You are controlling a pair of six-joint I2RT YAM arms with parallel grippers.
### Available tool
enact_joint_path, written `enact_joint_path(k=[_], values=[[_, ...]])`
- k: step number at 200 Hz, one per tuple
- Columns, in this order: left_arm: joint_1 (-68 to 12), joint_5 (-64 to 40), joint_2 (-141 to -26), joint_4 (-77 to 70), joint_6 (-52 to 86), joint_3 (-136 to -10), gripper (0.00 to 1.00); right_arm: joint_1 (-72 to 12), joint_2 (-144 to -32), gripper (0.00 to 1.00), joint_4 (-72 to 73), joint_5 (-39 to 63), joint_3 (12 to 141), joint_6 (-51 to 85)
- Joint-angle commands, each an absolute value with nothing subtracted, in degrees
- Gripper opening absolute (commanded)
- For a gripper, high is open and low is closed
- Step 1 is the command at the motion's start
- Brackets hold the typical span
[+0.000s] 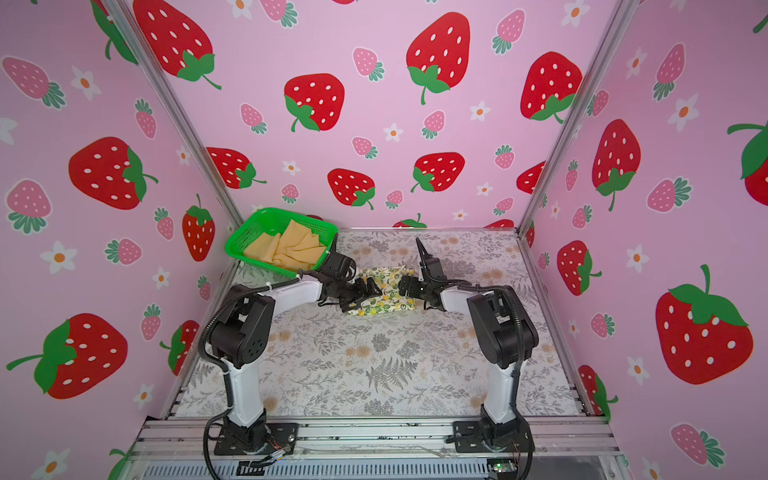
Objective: Fold and stack skirts
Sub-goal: Rotate the skirt at the top-center of the table, then move the skirt to the top-right of the table.
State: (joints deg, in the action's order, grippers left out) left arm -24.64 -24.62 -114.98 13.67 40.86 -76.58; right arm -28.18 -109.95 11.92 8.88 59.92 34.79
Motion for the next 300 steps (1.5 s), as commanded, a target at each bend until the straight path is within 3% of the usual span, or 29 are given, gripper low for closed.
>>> enact_joint_path(k=[1,78,129,162,202,237,254,300], values=[[-23.9,-22.1,-117.1,21.2,37.5,-79.6,0.99,-29.3,-110.5,0.95,14.1,10.2,58.7,36.9],[-23.8,-22.8,-105.2,22.5,38.0,-79.8,0.99,-30.9,-111.6,0.92,14.9,10.1,58.3,39.3],[-23.1,-22.9,-100.9,21.8,39.0,-77.8,0.99,-31.9,-113.9,0.80,15.1,9.1,58.8,41.1],[-22.3,-22.6,-98.8,21.1,39.1,-75.1,0.99,-31.9,-114.7,0.62,15.3,7.6,59.2,41.2],[-21.0,-22.8,-96.7,19.6,39.5,-71.8,0.99,-31.6,-116.6,0.24,14.1,7.5,61.7,41.0],[-20.1,-22.5,-95.0,18.9,39.3,-69.1,0.99,-31.1,-117.5,0.05,12.0,7.8,64.7,39.6],[-19.9,-22.2,-94.1,18.7,39.2,-68.1,0.99,-30.8,-117.3,0.00,8.8,5.7,67.2,37.0],[-19.7,-20.7,-92.0,18.1,38.4,-65.8,0.99,-26.7,-116.1,0.00,-3.6,-3.1,75.7,25.6]])
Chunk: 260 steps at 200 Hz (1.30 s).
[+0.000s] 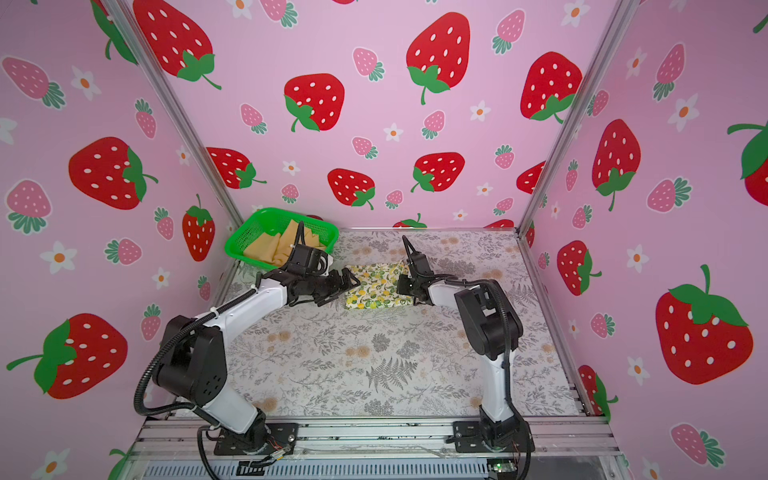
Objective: Fold and stack skirts
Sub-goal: Move the skirt to the top-right of the table.
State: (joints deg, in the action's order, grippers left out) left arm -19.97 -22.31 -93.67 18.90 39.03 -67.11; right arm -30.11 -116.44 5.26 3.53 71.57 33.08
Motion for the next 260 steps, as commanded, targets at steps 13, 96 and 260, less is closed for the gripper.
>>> enact_joint_path(k=[13,96,260], values=[[-19.7,-20.7,-91.6,17.6,38.4,-65.3,0.99,-24.7,-115.8,0.00,-6.9,-5.1,77.8,22.7],[-19.7,-20.9,-91.5,14.2,39.1,-63.2,0.99,-14.8,-120.1,0.00,-24.2,-19.6,94.2,9.2],[-19.7,-21.1,-93.2,14.0,39.5,-62.0,0.99,-6.2,-136.6,0.22,-32.0,-35.7,116.0,2.2]])
